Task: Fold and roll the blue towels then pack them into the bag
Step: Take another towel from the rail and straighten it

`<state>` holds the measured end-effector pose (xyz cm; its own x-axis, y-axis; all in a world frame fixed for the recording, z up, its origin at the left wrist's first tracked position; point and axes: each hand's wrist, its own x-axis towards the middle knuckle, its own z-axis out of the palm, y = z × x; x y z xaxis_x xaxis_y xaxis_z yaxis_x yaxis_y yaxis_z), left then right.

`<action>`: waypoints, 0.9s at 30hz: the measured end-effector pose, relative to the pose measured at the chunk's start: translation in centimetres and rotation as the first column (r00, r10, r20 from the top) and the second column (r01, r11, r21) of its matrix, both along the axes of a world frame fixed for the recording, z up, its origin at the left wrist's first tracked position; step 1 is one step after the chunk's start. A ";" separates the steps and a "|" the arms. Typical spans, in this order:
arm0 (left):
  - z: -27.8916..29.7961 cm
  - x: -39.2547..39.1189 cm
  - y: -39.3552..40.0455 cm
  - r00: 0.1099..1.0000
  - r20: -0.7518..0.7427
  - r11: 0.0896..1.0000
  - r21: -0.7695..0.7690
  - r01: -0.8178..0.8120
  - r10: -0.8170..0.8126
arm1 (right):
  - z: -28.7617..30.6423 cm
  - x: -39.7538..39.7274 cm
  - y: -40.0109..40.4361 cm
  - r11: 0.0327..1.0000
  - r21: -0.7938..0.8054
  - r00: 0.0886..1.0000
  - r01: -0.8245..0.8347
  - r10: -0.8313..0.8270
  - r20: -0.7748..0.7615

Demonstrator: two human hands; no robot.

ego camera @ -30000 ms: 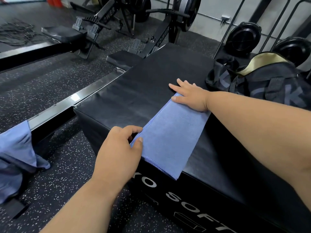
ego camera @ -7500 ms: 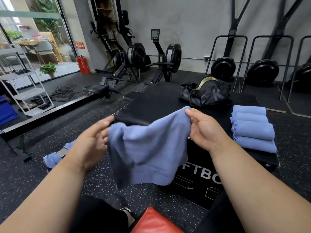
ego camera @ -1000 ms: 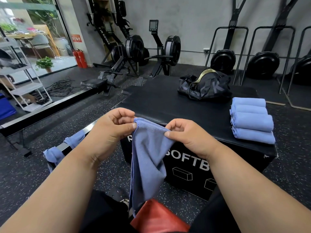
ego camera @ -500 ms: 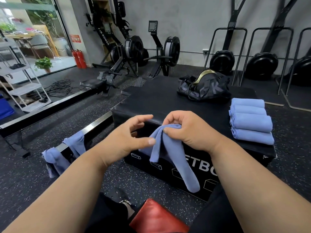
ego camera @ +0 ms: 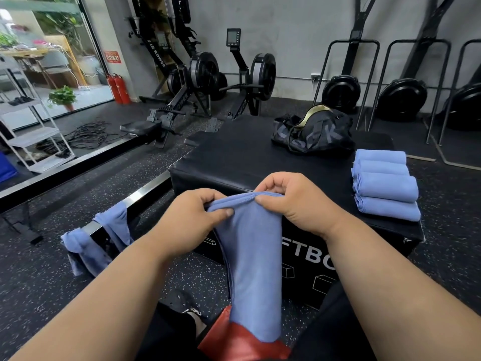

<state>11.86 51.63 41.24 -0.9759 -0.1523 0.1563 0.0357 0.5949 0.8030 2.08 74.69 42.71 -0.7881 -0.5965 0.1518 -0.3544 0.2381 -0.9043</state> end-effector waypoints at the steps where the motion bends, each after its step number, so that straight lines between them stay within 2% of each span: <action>1: 0.3 0.1 -0.3 1.000 0.007 1.000 0.013 0.008 -0.008 | -0.2 -0.1 0.1 1.000 -0.014 1.000 -0.003 0.003 0.019; 4: 0.8 -0.1 -0.9 0.999 0.031 0.999 -0.034 0.016 -0.015 | -0.8 -0.6 0.1 0.999 -0.052 0.999 0.012 -0.009 0.054; 9: 1.5 -0.7 -1.7 0.998 0.058 0.976 -0.218 0.009 0.004 | -2.0 -1.4 0.1 0.996 -0.086 0.996 0.016 -0.009 0.085; 12: 1.8 -1.1 -1.7 0.998 0.048 0.984 -0.170 0.044 -0.036 | -2.6 -1.7 0.2 0.998 -0.057 0.991 -0.023 0.030 0.128; 16: 1.7 -2.1 -1.8 0.997 0.036 0.994 -0.082 0.076 -0.073 | -3.8 -2.5 0.5 0.984 0.155 0.991 -0.091 0.074 0.113; 18: 1.4 -2.9 -2.0 0.997 0.040 0.992 -0.102 0.075 -0.072 | -4.5 -3.1 0.4 0.998 0.042 0.993 -0.039 0.034 0.111; 20: 1.3 -4.0 -2.2 0.998 0.019 0.995 -0.078 0.057 -0.055 | -4.6 -3.6 0.2 0.981 -0.196 0.974 0.005 0.039 0.221; 21: 1.4 -4.5 -2.2 0.999 0.007 0.997 -0.061 0.050 -0.049 | -4.6 -4.0 0.2 0.968 -0.249 0.962 0.016 0.053 0.268; 25: 1.4 -6.8 -2.5 0.999 0.013 0.997 -0.057 0.048 -0.048 | -5.4 -5.9 0.5 0.984 -0.179 0.968 0.011 0.034 0.249; 27: 1.3 -8.2 -2.4 0.998 0.010 0.997 -0.056 0.054 -0.054 | -5.5 -6.6 0.5 0.963 -0.254 0.961 0.090 -0.016 0.277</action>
<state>3.67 49.25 42.57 -0.9838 -0.0903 0.1551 0.0627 0.6366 0.7686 -4.52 75.21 37.23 -0.8504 -0.5209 0.0737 -0.0817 -0.0076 -0.9966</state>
